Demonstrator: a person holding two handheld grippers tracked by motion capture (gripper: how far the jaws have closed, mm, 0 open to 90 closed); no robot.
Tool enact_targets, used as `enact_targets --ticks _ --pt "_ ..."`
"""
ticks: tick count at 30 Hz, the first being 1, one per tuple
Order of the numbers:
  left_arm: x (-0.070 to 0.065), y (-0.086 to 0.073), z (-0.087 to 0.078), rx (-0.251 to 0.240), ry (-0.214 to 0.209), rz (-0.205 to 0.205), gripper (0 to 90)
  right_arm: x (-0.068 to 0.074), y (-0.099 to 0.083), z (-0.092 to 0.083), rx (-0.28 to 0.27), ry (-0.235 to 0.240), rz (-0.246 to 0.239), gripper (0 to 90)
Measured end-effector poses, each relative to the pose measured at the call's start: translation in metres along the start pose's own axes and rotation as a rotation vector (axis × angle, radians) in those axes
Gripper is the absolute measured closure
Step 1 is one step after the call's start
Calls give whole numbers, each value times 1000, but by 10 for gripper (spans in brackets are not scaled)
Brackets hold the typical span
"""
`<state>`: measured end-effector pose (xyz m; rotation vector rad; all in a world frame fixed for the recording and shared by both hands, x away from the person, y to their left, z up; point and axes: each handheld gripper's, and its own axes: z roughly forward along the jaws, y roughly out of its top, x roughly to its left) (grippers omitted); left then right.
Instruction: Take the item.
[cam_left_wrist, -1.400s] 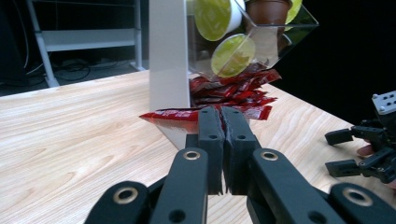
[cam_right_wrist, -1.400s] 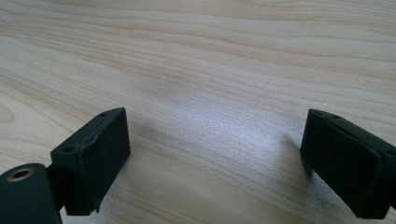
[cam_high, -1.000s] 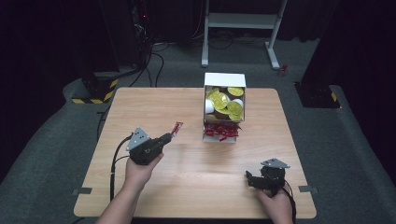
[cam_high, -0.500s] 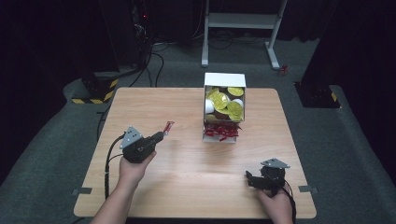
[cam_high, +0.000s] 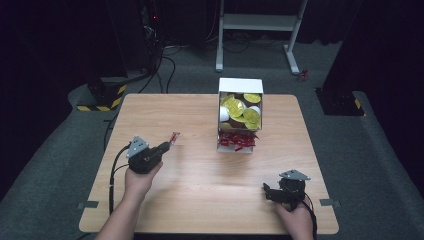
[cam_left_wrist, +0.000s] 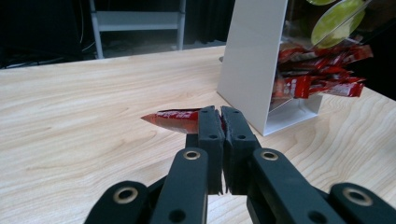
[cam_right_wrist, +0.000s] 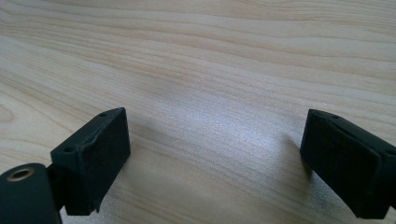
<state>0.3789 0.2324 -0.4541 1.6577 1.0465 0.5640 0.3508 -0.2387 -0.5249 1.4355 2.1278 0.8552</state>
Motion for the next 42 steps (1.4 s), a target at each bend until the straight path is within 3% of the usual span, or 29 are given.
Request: enact_targets --ticks 26,42 --pt "7 -21 30 82 47 -4 872 0 0 0 -2 -2 1 83" --pt "7 -38 50 211 51 -23 852 0 0 0 0 -2 0 83"
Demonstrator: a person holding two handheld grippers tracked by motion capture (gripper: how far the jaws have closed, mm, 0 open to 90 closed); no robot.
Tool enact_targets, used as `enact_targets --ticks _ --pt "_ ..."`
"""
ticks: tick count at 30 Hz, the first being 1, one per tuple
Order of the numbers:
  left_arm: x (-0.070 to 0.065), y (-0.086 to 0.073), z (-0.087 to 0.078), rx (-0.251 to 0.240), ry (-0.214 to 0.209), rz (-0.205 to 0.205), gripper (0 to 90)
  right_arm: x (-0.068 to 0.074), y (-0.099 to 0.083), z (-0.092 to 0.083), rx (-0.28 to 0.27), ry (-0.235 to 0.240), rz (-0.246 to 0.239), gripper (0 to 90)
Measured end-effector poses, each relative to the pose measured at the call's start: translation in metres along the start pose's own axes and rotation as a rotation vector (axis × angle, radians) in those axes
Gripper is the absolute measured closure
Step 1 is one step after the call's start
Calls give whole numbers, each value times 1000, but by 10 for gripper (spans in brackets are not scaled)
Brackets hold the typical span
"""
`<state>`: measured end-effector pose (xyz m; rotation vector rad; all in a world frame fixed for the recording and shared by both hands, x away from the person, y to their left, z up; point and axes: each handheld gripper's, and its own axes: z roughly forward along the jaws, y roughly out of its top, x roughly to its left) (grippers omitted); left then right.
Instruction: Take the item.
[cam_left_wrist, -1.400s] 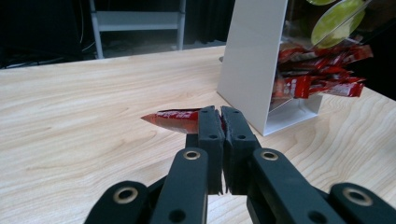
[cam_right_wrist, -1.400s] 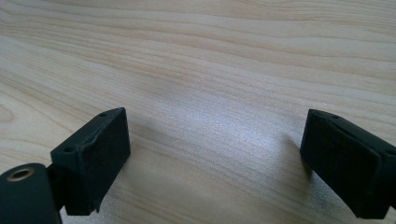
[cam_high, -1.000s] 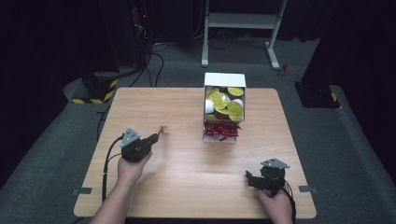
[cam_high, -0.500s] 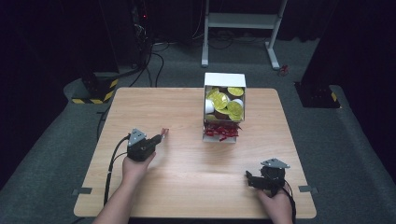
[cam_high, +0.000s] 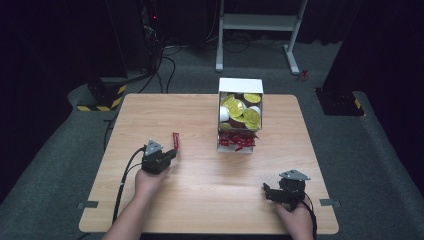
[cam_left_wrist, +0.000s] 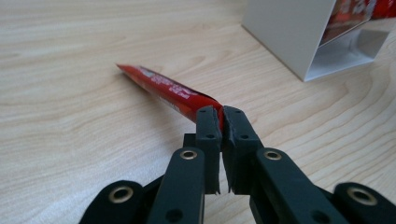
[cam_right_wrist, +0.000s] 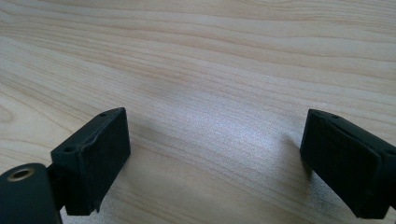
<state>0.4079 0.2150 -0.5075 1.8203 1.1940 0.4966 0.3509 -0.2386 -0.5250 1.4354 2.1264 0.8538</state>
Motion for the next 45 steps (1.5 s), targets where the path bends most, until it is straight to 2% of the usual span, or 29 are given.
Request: enact_targets --ticks 8,12,13,15,22,32,39,45 --pt "2 -5 9 68 19 -1 841 0 0 0 -2 0 2 83" --pt "3 -7 12 91 29 -2 838 0 0 0 -2 0 1 83" --pt "2 -8 13 93 27 -12 837 0 0 0 -2 1 2 83" --pt "3 -8 14 106 38 -1 837 0 0 0 -1 1 2 83" --pt "2 -9 16 134 56 0 816 0 0 0 -2 0 1 83" --pt "3 -4 12 123 50 -33 665 0 0 0 -1 1 3 83" --pt "4 -1 7 114 41 -32 562 0 0 0 -1 1 2 83" --pt "1 7 0 103 27 11 509 0 0 0 -2 0 1 83"
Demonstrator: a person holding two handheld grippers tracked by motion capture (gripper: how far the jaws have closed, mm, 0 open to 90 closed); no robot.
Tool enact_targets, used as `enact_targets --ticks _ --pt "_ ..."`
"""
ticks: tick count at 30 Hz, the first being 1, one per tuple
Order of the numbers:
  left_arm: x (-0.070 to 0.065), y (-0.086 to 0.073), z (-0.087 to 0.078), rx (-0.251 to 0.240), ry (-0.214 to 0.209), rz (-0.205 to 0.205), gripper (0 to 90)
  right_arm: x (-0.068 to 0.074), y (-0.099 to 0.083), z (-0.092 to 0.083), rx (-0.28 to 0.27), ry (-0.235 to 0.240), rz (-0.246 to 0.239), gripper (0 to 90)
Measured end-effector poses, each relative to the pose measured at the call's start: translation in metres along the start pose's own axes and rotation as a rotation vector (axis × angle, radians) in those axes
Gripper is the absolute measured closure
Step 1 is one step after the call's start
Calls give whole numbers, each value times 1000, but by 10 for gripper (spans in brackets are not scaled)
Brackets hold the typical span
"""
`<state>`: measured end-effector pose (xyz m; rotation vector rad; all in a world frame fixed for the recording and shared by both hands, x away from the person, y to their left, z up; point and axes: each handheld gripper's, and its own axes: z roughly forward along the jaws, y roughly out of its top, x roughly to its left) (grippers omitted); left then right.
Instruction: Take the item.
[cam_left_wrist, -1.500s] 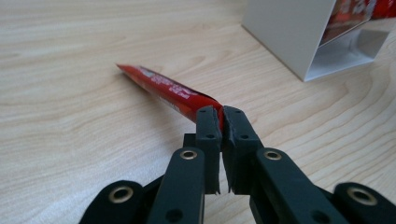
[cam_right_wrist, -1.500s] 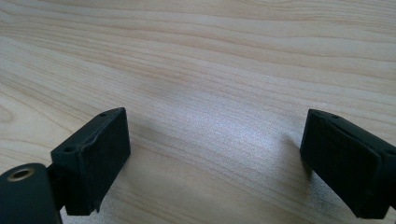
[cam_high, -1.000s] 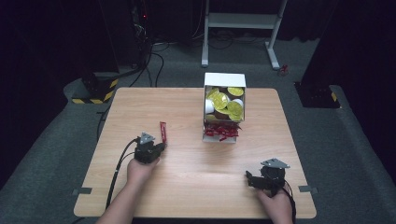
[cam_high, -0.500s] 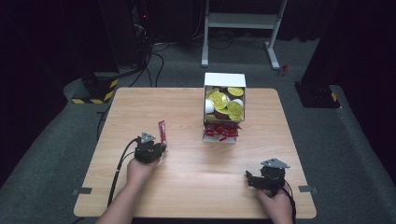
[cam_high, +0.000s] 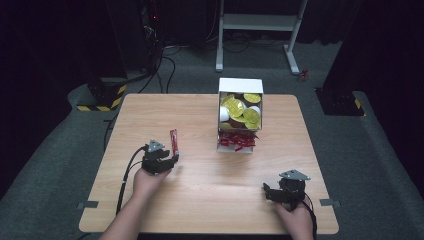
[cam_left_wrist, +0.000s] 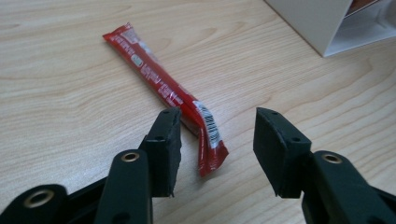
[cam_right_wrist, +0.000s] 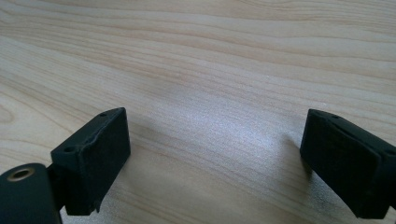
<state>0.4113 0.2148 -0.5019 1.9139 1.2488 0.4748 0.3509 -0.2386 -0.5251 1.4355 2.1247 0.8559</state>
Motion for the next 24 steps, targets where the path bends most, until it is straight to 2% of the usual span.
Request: enact_targets --ticks 11,18,24 --pt "-4 4 -14 -30 -8 23 451 0 0 0 0 0 0 83" --pt "-2 -1 -23 -38 -14 27 415 0 0 0 2 0 0 83" --pt "5 -9 -36 -39 -16 36 398 0 0 0 2 -1 2 83"
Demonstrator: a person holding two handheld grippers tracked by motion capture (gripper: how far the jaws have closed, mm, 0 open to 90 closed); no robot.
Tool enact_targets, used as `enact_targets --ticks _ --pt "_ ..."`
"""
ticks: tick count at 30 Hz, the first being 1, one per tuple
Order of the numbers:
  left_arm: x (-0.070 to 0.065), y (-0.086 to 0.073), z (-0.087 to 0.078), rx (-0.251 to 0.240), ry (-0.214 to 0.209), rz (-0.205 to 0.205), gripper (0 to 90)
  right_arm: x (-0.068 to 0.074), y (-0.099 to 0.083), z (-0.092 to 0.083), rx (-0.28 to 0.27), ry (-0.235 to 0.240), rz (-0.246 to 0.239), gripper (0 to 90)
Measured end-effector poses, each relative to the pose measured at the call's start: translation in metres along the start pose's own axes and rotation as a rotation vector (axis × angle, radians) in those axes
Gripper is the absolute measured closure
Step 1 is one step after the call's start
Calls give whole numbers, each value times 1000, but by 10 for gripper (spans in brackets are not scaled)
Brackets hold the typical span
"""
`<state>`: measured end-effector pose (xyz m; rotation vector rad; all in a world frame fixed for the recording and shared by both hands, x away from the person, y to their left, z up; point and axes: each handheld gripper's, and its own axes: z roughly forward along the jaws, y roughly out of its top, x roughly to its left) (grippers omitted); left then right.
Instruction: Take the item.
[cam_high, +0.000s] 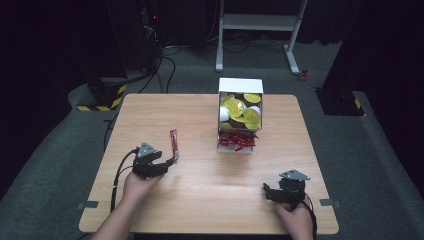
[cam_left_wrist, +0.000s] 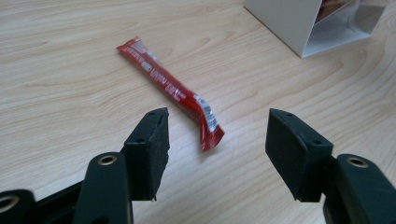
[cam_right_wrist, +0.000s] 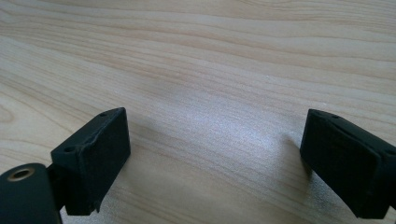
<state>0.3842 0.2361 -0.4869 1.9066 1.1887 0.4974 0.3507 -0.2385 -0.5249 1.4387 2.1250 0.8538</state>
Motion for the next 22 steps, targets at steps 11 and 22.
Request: enact_targets --ticks 11,22 --pt "20 -36 -25 59 11 -5 387 0 0 0 0 0 1 83" --pt "28 -65 -28 45 25 -8 382 0 0 0 0 0 -1 83"
